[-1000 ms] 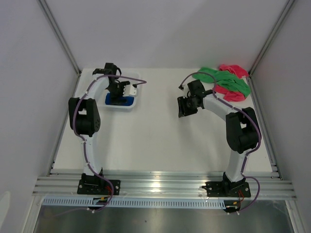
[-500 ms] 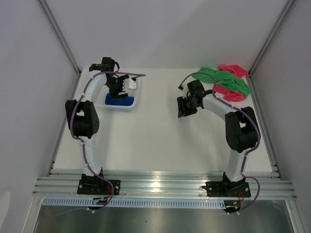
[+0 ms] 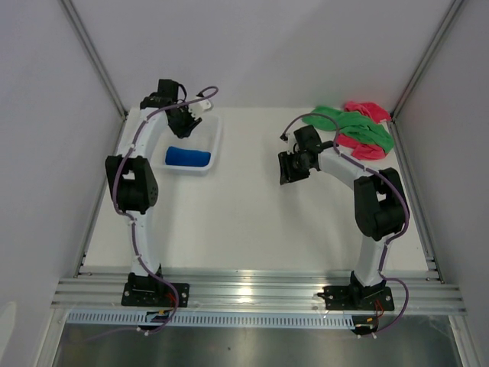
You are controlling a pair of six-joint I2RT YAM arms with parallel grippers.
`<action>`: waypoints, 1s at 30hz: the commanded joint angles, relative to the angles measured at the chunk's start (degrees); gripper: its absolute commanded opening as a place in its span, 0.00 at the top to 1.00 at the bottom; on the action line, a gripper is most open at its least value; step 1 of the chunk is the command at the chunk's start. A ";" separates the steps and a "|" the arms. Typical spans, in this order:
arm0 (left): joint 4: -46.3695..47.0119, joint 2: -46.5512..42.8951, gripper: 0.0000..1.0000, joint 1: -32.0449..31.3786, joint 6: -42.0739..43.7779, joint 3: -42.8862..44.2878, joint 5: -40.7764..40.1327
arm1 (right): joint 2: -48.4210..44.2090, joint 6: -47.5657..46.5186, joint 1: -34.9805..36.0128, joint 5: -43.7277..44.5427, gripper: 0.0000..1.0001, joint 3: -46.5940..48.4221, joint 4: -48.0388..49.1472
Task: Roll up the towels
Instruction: Place the rolled towel into the container, then grab a towel with the right arm
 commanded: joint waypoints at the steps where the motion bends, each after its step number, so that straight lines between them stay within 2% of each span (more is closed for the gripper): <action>1: 2.84 3.73 0.63 1.39 -8.30 -0.64 -7.04 | -0.33 0.04 0.85 0.65 0.55 3.11 1.32; 5: 2.49 6.29 0.64 1.66 -9.98 -0.19 -10.73 | -0.33 -0.05 1.12 0.83 0.55 2.94 1.33; 11: 2.06 7.08 0.64 1.57 -8.49 -3.26 -10.30 | -1.12 0.39 1.29 1.18 0.55 1.71 1.67; 16: 4.24 4.01 0.65 1.57 -6.65 -9.49 -9.95 | -1.91 0.48 1.29 1.62 0.55 0.56 2.29; 19: 5.82 3.30 0.64 1.57 -6.46 -10.21 -10.29 | -2.18 0.48 1.29 2.06 0.55 0.39 2.55; 30: 11.27 1.90 0.47 1.31 -6.73 -3.45 -12.76 | -4.46 -1.19 0.59 5.66 0.54 1.71 3.61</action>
